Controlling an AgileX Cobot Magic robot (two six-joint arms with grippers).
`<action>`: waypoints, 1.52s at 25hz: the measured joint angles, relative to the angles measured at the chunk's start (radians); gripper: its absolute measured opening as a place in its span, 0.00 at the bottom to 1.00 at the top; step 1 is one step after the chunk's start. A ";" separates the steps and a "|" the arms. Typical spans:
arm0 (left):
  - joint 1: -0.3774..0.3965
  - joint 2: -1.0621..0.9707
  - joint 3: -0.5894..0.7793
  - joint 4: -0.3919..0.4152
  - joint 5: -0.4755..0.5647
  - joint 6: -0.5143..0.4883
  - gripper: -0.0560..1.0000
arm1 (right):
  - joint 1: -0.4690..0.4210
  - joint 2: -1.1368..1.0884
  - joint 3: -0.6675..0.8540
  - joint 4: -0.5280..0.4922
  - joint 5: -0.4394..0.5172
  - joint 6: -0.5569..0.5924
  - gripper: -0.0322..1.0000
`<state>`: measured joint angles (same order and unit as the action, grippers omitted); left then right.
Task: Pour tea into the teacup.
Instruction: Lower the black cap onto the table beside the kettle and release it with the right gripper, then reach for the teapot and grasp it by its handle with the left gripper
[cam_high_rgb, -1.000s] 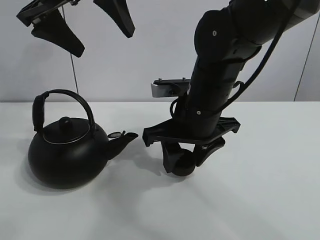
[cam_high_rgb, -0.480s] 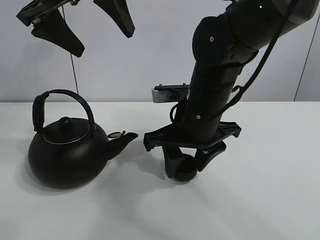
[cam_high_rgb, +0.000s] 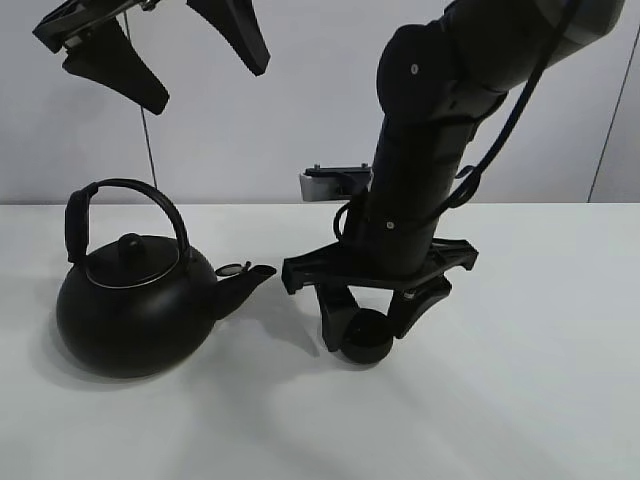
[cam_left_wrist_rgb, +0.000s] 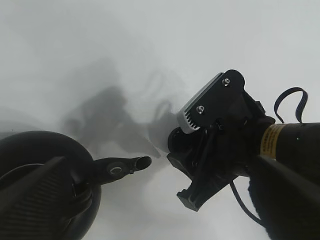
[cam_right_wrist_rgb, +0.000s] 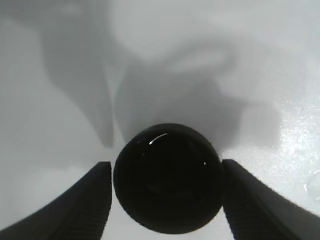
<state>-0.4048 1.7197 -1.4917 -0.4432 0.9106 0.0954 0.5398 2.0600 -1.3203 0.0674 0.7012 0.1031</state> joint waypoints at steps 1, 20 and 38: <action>0.000 0.000 0.000 0.000 0.000 0.000 0.71 | 0.000 0.002 -0.018 0.000 0.017 0.000 0.47; 0.000 0.000 0.000 0.000 0.000 0.000 0.71 | -0.094 -0.088 -0.319 -0.003 0.426 0.010 0.62; 0.000 0.000 0.000 0.000 0.000 0.000 0.71 | -0.218 -0.252 -0.319 -0.012 0.487 0.079 0.62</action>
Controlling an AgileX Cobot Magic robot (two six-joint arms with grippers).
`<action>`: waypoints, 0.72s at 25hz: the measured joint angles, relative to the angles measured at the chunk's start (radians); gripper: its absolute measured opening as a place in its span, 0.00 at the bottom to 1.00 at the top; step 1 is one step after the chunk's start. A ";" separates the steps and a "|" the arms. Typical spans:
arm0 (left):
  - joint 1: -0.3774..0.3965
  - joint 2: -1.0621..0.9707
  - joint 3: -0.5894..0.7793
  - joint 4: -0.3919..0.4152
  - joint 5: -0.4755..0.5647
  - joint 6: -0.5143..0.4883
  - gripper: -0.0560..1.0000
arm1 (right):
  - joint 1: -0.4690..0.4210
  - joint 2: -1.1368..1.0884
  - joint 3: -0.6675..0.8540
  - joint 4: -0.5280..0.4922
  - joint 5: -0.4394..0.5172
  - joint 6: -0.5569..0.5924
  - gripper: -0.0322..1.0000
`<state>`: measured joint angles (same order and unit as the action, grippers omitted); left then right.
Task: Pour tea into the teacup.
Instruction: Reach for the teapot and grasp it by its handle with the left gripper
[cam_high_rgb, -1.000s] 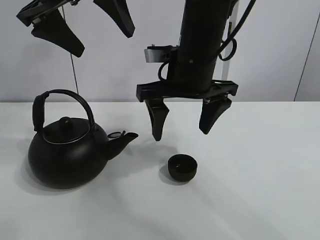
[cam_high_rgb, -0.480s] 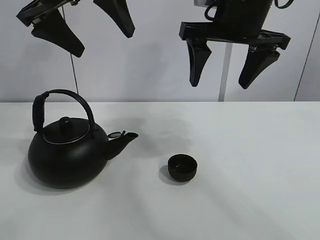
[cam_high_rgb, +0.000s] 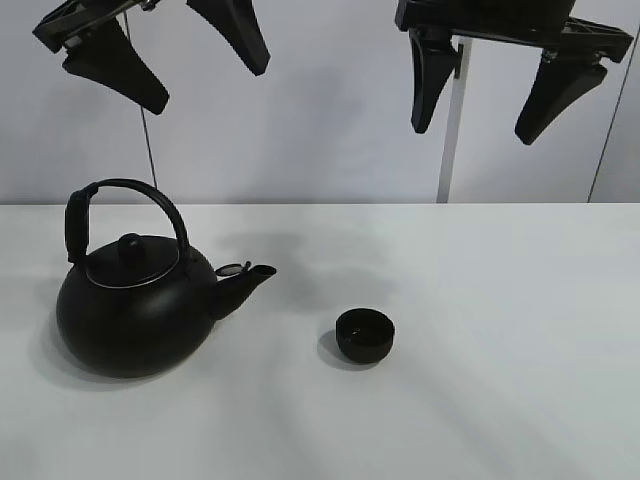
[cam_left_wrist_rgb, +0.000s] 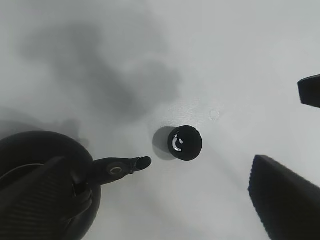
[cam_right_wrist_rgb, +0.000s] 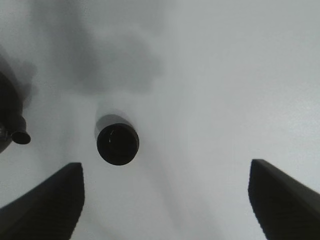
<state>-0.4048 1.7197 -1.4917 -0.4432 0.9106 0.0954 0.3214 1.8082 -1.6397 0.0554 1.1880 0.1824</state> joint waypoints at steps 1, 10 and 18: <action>0.000 0.000 0.000 0.000 0.000 0.000 0.71 | -0.007 -0.006 0.000 0.000 0.000 0.017 0.62; 0.000 0.000 0.000 0.000 -0.001 0.000 0.71 | -0.046 -0.024 0.000 0.010 0.017 0.057 0.62; 0.000 0.000 0.000 0.000 -0.001 0.000 0.71 | -0.046 -0.024 0.000 0.019 0.017 0.078 0.62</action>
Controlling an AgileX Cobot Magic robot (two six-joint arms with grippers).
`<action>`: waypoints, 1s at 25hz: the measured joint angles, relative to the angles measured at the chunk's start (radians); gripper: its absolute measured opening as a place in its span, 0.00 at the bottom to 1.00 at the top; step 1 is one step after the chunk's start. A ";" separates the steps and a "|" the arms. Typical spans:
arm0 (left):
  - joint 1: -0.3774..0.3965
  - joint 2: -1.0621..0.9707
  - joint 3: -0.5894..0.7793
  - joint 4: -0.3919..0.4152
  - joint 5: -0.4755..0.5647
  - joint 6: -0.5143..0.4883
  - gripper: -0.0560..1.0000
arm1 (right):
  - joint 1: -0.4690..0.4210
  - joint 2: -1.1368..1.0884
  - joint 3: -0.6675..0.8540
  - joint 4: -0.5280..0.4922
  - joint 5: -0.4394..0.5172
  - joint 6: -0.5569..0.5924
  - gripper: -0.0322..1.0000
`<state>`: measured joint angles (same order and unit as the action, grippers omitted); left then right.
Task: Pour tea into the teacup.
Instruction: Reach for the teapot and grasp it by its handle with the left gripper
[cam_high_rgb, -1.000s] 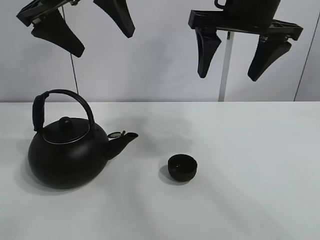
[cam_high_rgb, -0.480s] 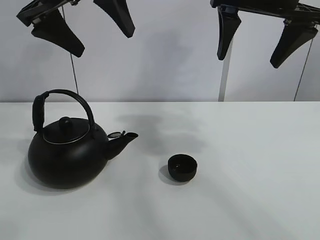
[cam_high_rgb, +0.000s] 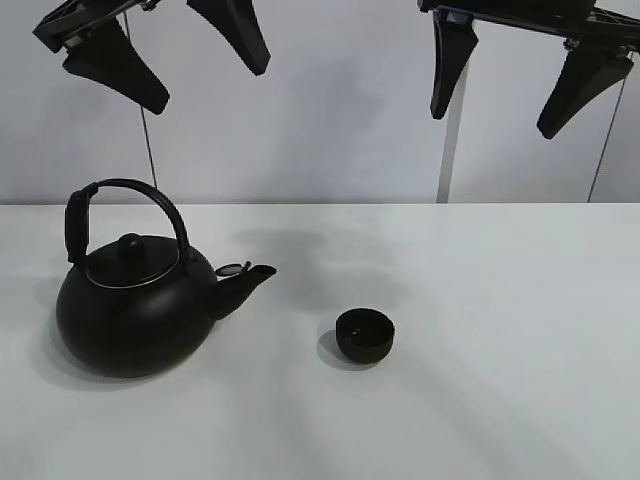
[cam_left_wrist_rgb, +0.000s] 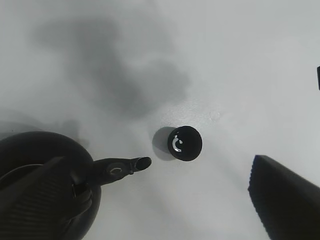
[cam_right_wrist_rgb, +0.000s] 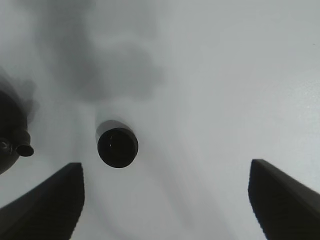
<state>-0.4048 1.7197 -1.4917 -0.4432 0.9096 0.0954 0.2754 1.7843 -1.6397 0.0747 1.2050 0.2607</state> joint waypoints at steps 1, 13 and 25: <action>0.000 0.000 0.000 0.000 0.000 0.000 0.71 | 0.000 0.000 0.000 0.000 0.000 0.000 0.62; 0.000 0.000 0.000 0.000 0.000 0.000 0.71 | 0.000 0.000 0.000 0.016 -0.121 0.000 0.62; -0.027 -0.138 0.210 0.229 -0.364 0.066 0.71 | 0.000 0.000 0.000 0.019 -0.409 0.001 0.62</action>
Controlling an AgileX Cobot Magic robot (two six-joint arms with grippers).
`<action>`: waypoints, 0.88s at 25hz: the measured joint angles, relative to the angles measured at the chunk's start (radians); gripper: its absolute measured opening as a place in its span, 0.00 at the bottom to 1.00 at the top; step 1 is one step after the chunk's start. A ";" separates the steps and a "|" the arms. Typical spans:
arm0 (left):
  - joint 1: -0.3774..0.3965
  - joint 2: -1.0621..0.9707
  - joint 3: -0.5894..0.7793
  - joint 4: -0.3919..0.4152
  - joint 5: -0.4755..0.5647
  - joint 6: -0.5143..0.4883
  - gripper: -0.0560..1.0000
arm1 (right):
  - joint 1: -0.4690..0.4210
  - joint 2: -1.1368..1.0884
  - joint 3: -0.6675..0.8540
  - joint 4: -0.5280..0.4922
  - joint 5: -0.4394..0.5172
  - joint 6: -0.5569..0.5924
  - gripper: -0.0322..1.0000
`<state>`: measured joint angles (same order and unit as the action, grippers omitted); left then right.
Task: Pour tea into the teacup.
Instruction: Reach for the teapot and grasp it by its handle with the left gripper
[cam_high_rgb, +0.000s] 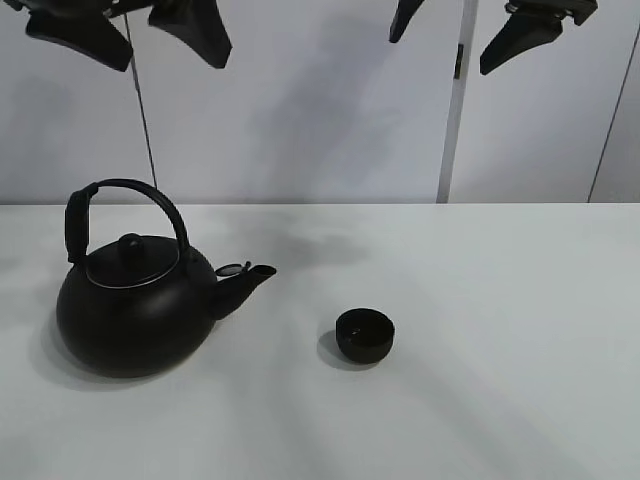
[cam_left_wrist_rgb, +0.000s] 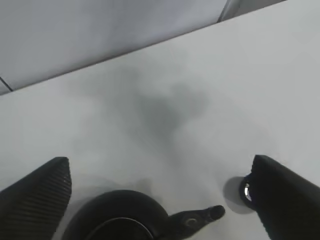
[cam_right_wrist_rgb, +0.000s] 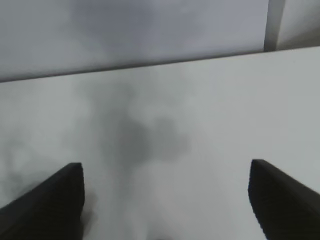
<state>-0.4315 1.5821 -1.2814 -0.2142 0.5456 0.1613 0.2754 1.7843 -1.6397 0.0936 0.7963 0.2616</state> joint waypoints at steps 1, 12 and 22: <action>-0.005 -0.034 0.071 0.015 -0.067 0.001 0.71 | 0.000 0.000 0.000 0.000 -0.021 0.000 0.62; -0.007 -0.305 0.764 0.098 -0.915 0.002 0.71 | 0.000 0.000 0.000 0.000 -0.158 0.000 0.62; -0.004 -0.236 0.954 0.208 -1.105 0.002 0.71 | 0.000 0.000 0.000 0.000 -0.167 0.000 0.62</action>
<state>-0.4351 1.3465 -0.3274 -0.0057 -0.5593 0.1630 0.2754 1.7843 -1.6397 0.0937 0.6292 0.2616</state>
